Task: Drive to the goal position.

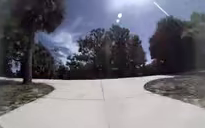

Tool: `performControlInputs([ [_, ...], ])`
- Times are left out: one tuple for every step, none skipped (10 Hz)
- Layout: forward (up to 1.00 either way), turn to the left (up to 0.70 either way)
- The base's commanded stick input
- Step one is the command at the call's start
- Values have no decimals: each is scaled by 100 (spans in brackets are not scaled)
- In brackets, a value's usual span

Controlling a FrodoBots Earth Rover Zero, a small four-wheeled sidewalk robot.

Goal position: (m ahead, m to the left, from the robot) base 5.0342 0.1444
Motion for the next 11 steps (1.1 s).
performControlInputs([
  [85,0],
  [85,0],
  [85,0],
  [85,0],
  [85,0],
  [85,0],
  [85,0],
  [85,0],
  [85,0],
  [85,0],
  [85,0],
])
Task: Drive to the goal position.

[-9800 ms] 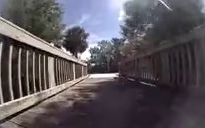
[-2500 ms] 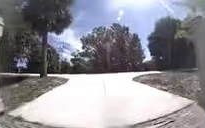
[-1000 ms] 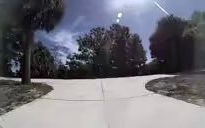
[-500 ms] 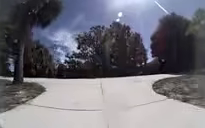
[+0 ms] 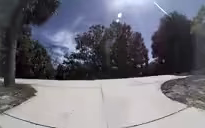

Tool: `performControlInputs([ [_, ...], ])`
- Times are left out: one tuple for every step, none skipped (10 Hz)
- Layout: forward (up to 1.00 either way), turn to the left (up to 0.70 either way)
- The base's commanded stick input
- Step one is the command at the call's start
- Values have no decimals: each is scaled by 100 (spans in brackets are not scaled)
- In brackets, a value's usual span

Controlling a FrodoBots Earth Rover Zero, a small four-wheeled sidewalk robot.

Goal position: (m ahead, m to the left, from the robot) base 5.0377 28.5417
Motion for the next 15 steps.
performControlInputs([
  [85,0],
  [85,0],
  [85,0],
  [85,0],
  [85,0],
  [85,0],
  [85,0],
  [85,0],
  [85,0],
  [85,0],
  [85,0],
  [85,0],
  [85,18],
  [85,34],
  [85,13],
])
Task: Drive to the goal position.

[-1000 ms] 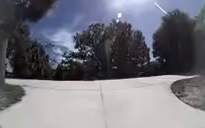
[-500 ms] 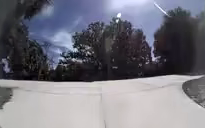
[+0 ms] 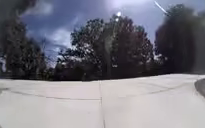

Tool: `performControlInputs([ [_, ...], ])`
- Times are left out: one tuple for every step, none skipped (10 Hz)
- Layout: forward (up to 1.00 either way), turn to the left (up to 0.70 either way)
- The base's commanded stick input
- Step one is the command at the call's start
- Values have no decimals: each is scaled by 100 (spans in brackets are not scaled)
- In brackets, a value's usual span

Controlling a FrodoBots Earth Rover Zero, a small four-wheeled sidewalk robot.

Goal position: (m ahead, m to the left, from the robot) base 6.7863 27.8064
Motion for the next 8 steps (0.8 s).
performControlInputs([
  [85,0],
  [85,0],
  [85,0],
  [85,6],
  [85,34],
  [85,34],
  [85,34],
  [85,34],
])
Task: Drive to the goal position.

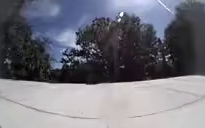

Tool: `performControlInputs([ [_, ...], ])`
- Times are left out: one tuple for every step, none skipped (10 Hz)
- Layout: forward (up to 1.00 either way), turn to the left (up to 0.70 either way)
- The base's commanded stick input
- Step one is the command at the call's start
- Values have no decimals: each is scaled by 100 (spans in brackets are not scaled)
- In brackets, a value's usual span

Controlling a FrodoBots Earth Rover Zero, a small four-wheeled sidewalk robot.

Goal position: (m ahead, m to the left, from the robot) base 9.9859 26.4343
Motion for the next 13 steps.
performControlInputs([
  [85,34],
  [85,28],
  [85,13],
  [85,0],
  [85,0],
  [85,13],
  [85,34],
  [85,34],
  [85,34],
  [85,34],
  [85,24],
  [85,7],
  [85,0],
])
